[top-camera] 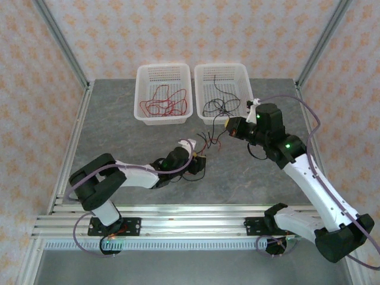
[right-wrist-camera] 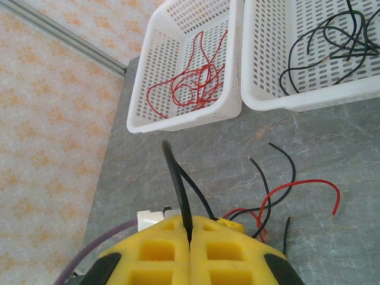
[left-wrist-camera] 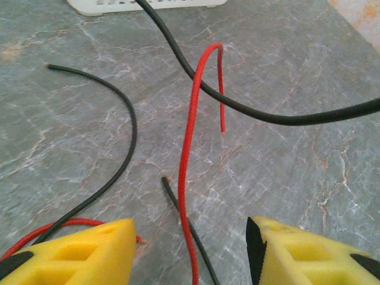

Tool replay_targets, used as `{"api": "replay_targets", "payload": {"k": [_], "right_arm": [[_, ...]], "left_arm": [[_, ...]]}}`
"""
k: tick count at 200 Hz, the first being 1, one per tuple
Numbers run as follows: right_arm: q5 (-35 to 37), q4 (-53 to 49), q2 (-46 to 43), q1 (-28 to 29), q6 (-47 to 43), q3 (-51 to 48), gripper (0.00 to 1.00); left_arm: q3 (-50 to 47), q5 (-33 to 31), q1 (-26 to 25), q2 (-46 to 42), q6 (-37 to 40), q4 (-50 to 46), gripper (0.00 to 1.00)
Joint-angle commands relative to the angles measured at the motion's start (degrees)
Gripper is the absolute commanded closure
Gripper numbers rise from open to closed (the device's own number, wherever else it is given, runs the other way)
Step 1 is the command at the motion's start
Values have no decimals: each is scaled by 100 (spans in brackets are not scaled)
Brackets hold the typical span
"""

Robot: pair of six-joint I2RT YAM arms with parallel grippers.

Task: Untangle the cables

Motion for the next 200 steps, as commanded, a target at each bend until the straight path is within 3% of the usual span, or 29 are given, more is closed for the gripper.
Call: {"api": "replay_targets", "payload": {"k": [1, 33, 74, 138, 188, 200], "right_arm": [[-1, -66, -130, -29, 106, 271, 100], [4, -118, -145, -31, 131, 399, 100], [152, -373, -202, -31, 72, 792, 100], [1322, -1237, -40, -29, -429, 2640, 100], [1963, -1368, 377, -34, -848, 3865, 100], [2104, -1344, 506, -34, -971, 3989, 100]], "left_arm": [[183, 137, -35, 223, 42, 648, 47], [424, -412, -35, 558, 47, 509, 53], [732, -809, -36, 952, 57, 197, 100], [627, -824, -35, 1318, -56, 166, 100], [607, -761, -35, 1373, -93, -19, 100], [644, -729, -35, 1362, -72, -128, 86]]}}
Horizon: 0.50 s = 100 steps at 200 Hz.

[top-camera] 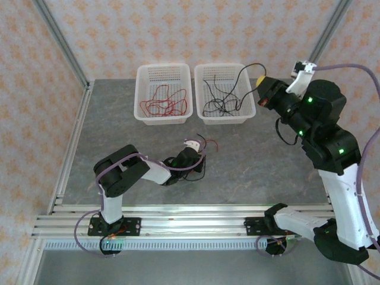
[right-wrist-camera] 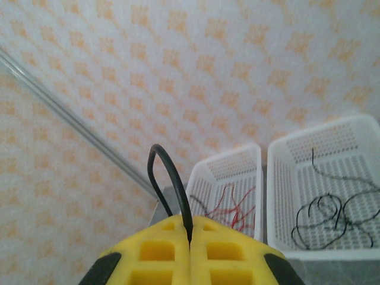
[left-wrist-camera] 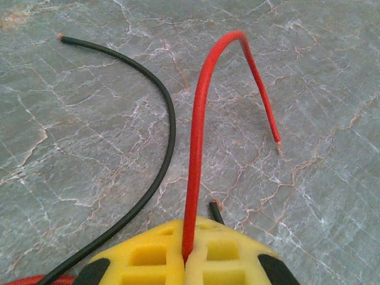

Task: Untangle the cables

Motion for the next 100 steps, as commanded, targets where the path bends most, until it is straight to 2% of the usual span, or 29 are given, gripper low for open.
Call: {"api": "replay_targets", "payload": {"k": [1, 16, 31, 59, 100], "right_arm": [[534, -155, 269, -34, -394, 272, 100], [772, -70, 406, -33, -561, 287, 100], [995, 191, 484, -26, -700, 65, 100], [1159, 777, 539, -68, -829, -478, 100], [1275, 1297, 1117, -246, -977, -838, 100]], "left_arm": [[17, -32, -35, 51, -30, -320, 85], [60, -7, -41, -129, -6, -442, 67], [154, 13, -45, -353, 29, -628, 58], [358, -11, -94, -858, 107, -1036, 54], [506, -256, -250, -1714, 184, -1540, 47]]}}
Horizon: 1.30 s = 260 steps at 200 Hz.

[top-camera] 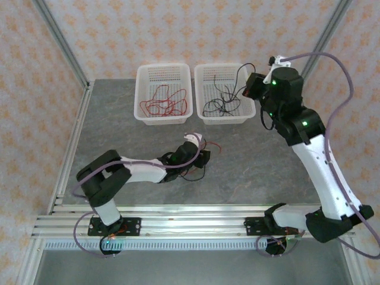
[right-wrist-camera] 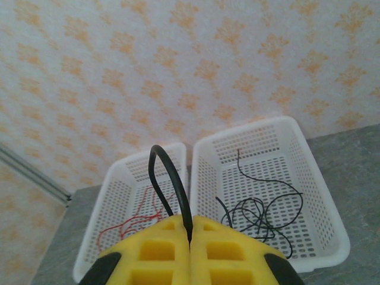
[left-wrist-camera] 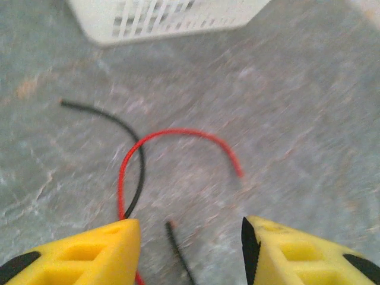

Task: Untangle the cables

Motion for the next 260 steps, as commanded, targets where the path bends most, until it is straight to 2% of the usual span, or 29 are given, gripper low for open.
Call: {"api": "replay_targets", "payload": {"k": [1, 61, 117, 150, 202, 260], "right_arm": [[271, 608, 176, -121, -225, -150, 100], [124, 1431, 1212, -608, -197, -531, 100], [435, 1398, 3014, -747, -615, 306, 100], [673, 1565, 3661, -750, -720, 542, 100], [839, 1375, 4350, -752, -812, 843, 100], [1045, 268, 5179, -756, -996, 1403, 100]], "left_arm": [[190, -247, -122, -557, 140, -469, 46], [-16, -709, -195, -1925, 63, -1016, 44], [-344, -1056, -197, -2649, -28, -1387, 44], [-464, -1164, -201, -2897, -76, -1502, 44], [-597, -1221, -198, -3327, -200, -1622, 44], [-447, -1349, -199, -3788, -375, -2346, 44]]}}
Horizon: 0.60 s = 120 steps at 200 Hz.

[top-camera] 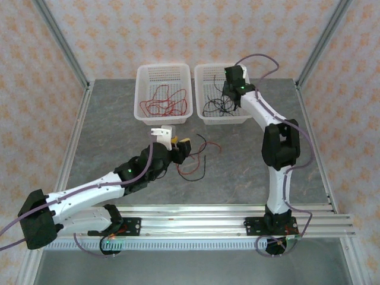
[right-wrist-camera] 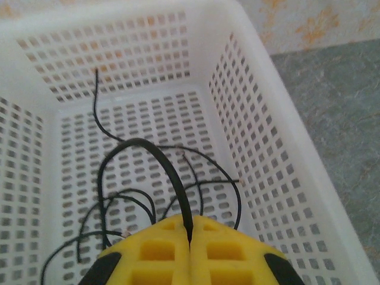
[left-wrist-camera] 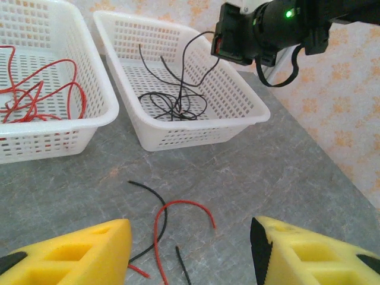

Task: Untangle the cables

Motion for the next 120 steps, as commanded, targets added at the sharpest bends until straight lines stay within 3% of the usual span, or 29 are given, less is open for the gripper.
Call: {"api": "replay_targets", "payload": {"k": [1, 41, 120], "right_arm": [[253, -679, 278, -40, -150, 217, 100], [196, -1139, 626, -36, -193, 537, 100], [435, -1714, 807, -7, -182, 988, 69]], "left_arm": [[90, -246, -41, -227, -159, -521, 44], [224, -374, -40, -451, -314, -1128, 44], [231, -508, -47, -644, -638, -1694, 44]]}}
